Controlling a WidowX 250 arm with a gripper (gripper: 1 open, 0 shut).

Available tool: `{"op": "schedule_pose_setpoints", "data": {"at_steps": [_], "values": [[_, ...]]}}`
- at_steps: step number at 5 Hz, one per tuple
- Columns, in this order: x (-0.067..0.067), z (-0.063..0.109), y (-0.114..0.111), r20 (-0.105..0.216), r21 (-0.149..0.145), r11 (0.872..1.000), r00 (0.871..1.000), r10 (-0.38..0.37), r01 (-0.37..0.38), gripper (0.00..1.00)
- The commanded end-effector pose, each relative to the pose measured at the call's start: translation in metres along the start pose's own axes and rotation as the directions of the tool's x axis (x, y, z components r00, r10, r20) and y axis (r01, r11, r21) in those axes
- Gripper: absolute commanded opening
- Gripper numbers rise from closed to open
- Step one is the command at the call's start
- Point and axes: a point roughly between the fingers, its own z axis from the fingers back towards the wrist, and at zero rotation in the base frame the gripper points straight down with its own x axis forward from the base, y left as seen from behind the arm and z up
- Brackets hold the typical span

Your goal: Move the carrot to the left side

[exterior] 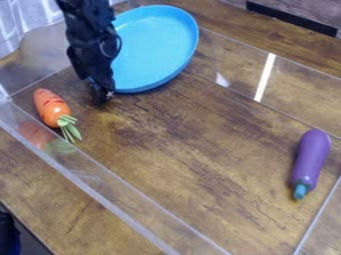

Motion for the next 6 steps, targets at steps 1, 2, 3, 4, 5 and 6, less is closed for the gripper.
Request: {"op": "schedule_pose_setpoints", "data": {"at_steps": [1,2,3,4,5,6], "values": [[-0.018,-0.003,-0.014,-0.054,-0.043,0.997,0.996,0.065,-0.067,1.00],[-0.019,0.003,-0.014,-0.060,-0.046,0.993,0.993,0.106,-0.109,1.00],[-0.019,0.008,-0.014,-0.064,-0.048,0.987,0.987,0.148,-0.151,1.00],[-0.020,0.006,-0.016,-0.053,-0.058,0.989,0.990,0.134,-0.137,0.00],[-0.022,0.007,-0.017,-0.045,-0.065,0.991,0.993,0.112,-0.115,0.00],[-0.030,0.012,-0.020,-0.039,-0.075,0.994,0.996,0.083,-0.085,0.00]]}}
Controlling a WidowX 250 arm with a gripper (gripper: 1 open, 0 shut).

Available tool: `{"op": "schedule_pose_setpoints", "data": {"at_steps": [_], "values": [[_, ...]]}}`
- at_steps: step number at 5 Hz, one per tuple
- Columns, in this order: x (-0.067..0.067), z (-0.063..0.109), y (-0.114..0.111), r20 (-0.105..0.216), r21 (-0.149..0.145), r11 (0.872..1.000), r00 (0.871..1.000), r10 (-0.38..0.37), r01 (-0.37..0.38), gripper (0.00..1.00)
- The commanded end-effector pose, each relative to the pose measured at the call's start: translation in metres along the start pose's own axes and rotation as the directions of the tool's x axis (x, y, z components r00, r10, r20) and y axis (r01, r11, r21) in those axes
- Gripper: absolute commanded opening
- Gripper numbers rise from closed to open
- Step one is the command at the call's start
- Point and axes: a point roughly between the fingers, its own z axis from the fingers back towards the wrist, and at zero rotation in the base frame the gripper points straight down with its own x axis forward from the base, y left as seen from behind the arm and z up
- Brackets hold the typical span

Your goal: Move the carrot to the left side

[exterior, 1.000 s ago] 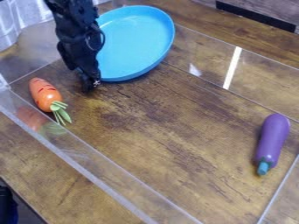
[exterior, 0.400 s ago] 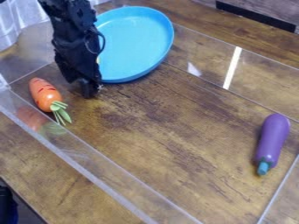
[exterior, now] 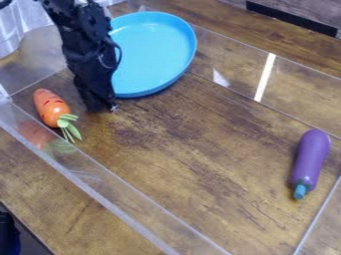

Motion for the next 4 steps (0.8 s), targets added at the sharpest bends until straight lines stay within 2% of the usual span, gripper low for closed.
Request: {"op": "schedule_pose_setpoints", "data": {"at_steps": [1,2,3,4], "values": [[-0.017,0.004,0.002,-0.007,-0.009,1.000,1.000,-0.019,0.019,0.00],[-0.022,0.006,0.007,-0.026,0.001,0.998,0.998,0.064,-0.064,0.00],[-0.022,0.016,0.022,-0.040,0.006,0.994,0.993,0.114,-0.114,1.00],[-0.020,0.030,0.031,-0.050,0.013,0.990,0.989,0.138,-0.138,1.00]]}}
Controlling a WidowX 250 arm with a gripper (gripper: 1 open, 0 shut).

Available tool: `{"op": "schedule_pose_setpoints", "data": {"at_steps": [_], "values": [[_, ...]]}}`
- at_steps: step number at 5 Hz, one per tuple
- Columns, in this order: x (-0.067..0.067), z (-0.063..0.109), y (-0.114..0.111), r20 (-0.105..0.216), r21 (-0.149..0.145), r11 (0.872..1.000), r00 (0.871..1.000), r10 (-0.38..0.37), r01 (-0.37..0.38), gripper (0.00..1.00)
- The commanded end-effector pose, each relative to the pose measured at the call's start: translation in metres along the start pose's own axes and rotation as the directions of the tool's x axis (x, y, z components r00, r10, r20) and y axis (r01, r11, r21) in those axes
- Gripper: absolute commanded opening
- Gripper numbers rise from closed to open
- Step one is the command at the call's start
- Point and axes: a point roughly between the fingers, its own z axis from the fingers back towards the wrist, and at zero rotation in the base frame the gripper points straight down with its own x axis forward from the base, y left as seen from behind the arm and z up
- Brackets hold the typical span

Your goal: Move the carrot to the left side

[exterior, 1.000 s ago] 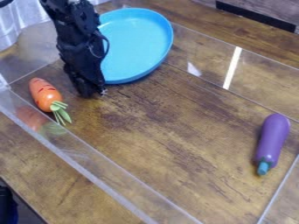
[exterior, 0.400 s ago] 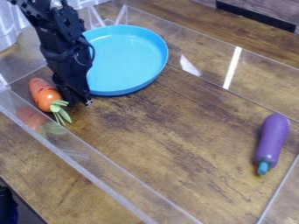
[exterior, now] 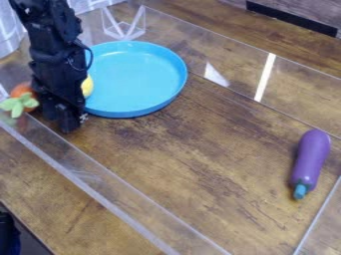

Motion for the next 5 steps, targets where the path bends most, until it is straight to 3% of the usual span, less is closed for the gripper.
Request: {"op": "schedule_pose_setpoints", "data": {"at_steps": [1,3,4,5], "values": [[0.015,0.034,0.015,0.065,0.046,0.997,0.997,0.051,-0.054,0.00],[0.014,0.033,0.013,0.096,0.039,0.994,0.990,-0.104,0.100,0.00],[0.016,0.028,0.014,0.107,0.038,0.983,0.978,-0.181,0.178,0.00],[0.026,0.033,0.021,0.108,0.039,0.982,0.976,-0.187,0.183,1.00]]}}
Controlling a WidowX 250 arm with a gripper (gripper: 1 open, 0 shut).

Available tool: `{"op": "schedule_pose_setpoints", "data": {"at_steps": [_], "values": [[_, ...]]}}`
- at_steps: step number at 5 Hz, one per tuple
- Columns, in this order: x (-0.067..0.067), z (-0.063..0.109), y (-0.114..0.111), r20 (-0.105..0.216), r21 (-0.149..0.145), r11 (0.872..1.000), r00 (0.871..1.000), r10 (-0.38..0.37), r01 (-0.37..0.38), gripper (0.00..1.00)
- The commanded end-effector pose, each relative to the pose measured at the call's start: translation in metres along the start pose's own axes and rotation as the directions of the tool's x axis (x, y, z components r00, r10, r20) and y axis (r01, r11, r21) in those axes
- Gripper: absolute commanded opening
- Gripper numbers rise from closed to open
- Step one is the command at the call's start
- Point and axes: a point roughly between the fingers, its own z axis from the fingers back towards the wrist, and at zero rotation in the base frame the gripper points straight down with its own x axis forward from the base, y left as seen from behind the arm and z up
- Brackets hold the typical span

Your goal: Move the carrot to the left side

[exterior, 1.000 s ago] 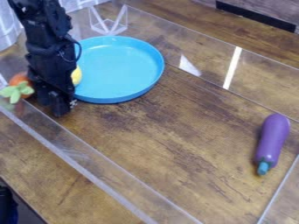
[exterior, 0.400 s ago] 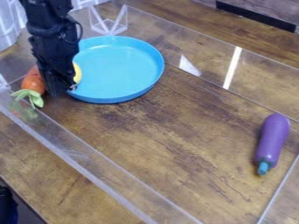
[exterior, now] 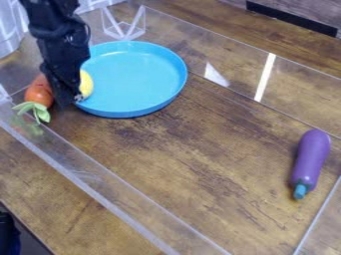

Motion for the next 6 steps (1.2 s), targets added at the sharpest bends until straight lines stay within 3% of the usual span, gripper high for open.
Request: {"op": "schedule_pose_setpoints", "data": {"at_steps": [1,2,3,6], "values": [[0.013,0.015,0.022,0.033,0.037,0.999,0.999,0.009,-0.010,0.00],[0.012,0.001,0.020,0.024,0.040,0.999,0.999,0.026,-0.027,0.00],[0.011,-0.018,0.012,0.010,0.043,0.999,0.999,0.032,-0.032,1.00],[0.031,-0.028,0.015,0.013,0.050,0.999,1.000,0.001,-0.002,1.00]]}}
